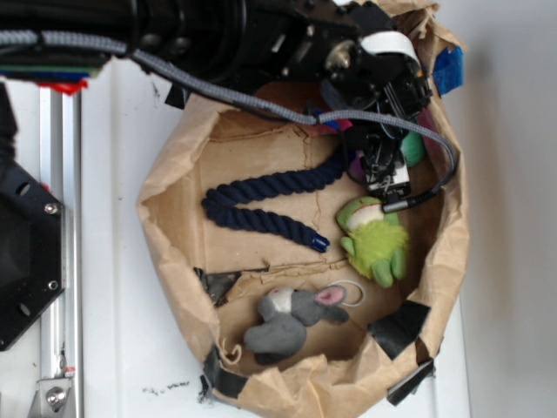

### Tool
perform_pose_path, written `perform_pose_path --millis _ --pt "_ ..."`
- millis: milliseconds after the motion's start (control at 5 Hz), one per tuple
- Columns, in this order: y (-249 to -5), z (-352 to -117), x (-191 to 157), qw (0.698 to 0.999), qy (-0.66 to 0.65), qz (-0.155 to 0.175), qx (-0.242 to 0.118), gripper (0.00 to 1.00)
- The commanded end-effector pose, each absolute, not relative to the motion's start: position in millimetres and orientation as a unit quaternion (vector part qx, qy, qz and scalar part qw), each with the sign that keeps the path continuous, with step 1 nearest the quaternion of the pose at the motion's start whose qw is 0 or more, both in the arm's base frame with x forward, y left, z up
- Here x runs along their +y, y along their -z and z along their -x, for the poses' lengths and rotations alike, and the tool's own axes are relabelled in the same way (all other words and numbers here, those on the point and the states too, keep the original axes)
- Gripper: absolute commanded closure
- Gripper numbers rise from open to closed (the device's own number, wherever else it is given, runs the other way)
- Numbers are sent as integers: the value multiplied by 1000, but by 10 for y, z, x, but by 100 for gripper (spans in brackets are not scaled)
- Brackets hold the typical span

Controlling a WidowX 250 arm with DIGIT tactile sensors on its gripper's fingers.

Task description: Grab the green ball.

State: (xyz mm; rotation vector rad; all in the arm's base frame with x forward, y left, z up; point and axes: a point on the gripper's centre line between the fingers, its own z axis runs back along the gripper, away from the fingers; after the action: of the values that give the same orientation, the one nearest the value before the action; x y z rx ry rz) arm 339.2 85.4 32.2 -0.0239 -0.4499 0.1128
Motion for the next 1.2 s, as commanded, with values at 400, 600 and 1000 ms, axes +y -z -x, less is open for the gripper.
perform_pose_path --millis 400,600,1000 --pt "-409 -3371 768 969 50 -15 -241 100" --pt "-406 -3376 767 969 50 -18 -242 100" --pt "-393 -3379 783 969 48 -18 -240 100"
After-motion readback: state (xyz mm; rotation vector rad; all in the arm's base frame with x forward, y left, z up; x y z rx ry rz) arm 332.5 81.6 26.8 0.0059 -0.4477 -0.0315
